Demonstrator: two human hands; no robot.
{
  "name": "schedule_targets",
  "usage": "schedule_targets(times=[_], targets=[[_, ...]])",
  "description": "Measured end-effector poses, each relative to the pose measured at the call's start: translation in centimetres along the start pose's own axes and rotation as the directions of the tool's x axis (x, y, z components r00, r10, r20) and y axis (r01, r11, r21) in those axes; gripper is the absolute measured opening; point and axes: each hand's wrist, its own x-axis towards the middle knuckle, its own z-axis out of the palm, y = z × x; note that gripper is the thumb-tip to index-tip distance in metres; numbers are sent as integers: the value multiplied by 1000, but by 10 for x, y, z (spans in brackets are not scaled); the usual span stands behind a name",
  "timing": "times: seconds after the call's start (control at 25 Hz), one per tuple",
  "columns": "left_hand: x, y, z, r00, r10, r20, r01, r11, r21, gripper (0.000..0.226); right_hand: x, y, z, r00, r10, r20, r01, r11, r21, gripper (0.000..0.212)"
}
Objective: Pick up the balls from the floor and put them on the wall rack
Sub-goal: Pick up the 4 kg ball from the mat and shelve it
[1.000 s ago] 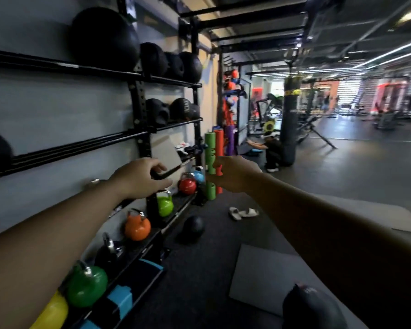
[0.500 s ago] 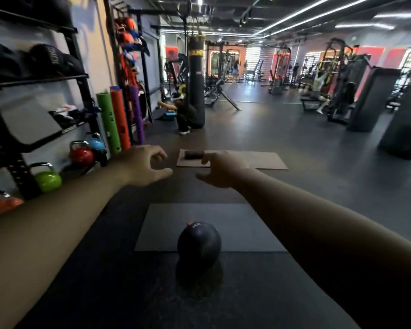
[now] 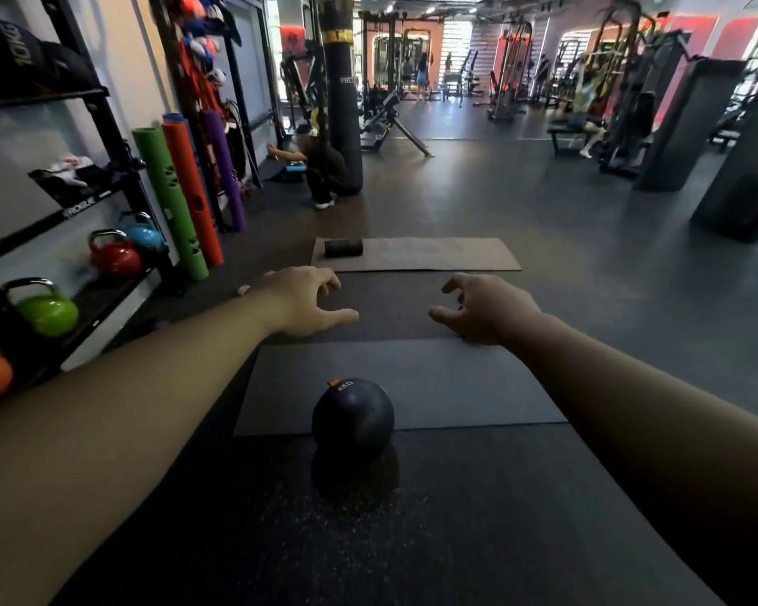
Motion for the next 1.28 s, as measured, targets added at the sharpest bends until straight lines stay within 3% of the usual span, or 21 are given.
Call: schedule_targets(times=[0.12, 0.44, 0.68, 0.96, 1.28], targets=[[50, -23, 26, 1000, 16, 24, -17, 1000, 13, 93, 48, 0, 29, 999, 8, 45, -6, 999, -39, 63], [187, -116, 52, 992, -24, 128, 28, 999, -22, 89, 213, -31, 101, 983, -2, 185, 15, 998, -64, 63], [283, -155, 84, 977, -87, 195, 101, 993, -63, 89, 310, 9, 156, 957, 50, 285, -36, 998, -54, 67], [413, -192, 203, 920, -261, 292, 280, 959, -27, 100, 451, 89, 285, 879, -2, 476, 44, 996, -76, 95], [534, -287, 438, 817, -412, 404, 472, 879, -60, 103, 586, 152, 544, 759, -57, 649, 132, 989, -68, 115]])
